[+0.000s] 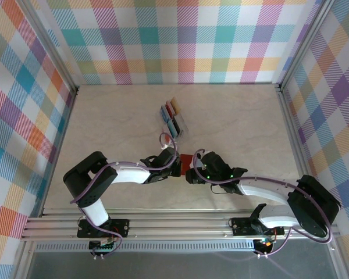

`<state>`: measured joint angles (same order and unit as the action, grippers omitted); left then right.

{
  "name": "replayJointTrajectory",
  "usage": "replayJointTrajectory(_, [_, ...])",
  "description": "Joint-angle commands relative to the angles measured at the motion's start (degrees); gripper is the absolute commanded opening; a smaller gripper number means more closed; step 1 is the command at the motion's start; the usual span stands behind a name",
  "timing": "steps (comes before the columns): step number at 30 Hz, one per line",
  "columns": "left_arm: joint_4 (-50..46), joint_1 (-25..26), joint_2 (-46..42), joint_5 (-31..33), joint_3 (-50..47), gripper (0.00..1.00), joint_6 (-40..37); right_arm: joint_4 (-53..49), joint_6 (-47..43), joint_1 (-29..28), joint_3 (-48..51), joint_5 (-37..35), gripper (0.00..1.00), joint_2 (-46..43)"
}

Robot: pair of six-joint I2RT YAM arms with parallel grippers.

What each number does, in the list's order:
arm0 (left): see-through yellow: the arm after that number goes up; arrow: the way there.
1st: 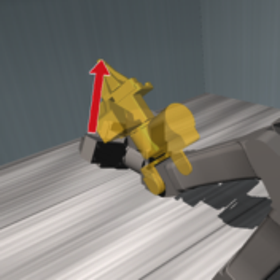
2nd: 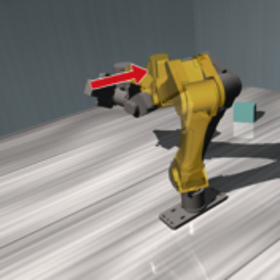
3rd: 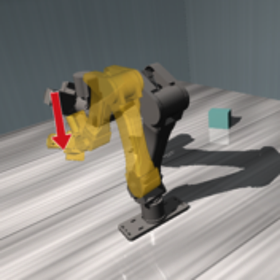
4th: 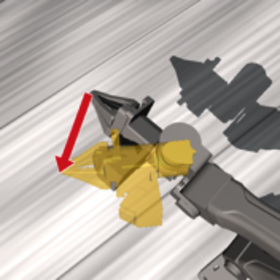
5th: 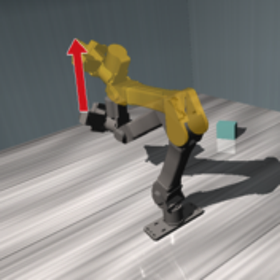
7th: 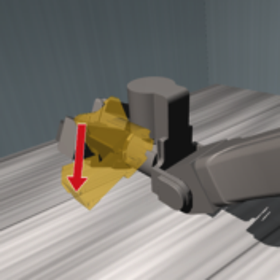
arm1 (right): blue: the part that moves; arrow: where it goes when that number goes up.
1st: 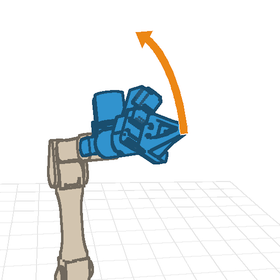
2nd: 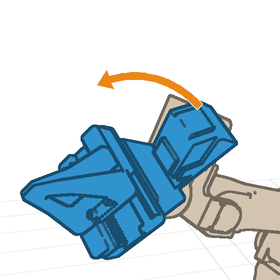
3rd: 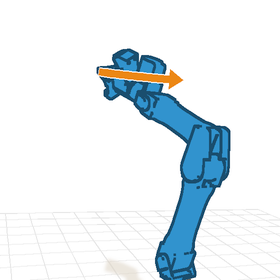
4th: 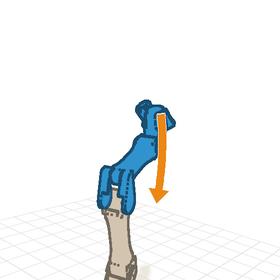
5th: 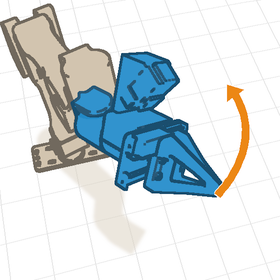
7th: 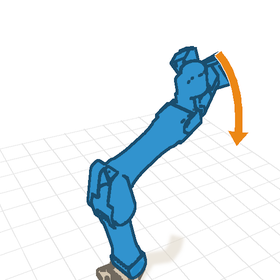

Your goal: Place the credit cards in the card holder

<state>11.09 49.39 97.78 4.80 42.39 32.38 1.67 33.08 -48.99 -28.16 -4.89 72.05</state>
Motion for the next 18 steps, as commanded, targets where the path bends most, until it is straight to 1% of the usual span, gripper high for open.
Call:
replayJointTrajectory(1, [-3.5, -1.2, 2.6, 0.6, -2.2, 0.07, 0.8, -3.6, 1.3, -0.1, -0.2, -5.9, 0.71, 1.4])
replayJointTrajectory(3, [-3.6, -1.2, 2.5, 0.6, -2.3, 0.07, 0.8, -4.5, 1.5, -0.1, -0.7, -8.0, 0.71, 2.1])
replayJointTrajectory(7, [-3.6, -1.2, 2.6, 0.7, -2.3, 0.07, 0.7, -5.4, 1.5, -0.1, -1.1, -9.8, 0.71, 1.9])
replayJointTrajectory(18, [-3.4, -1.3, 2.4, 0.4, -2.4, 0.07, 0.7, -5.1, 1.1, -0.1, -2.6, -9.9, 0.72, 4.6])
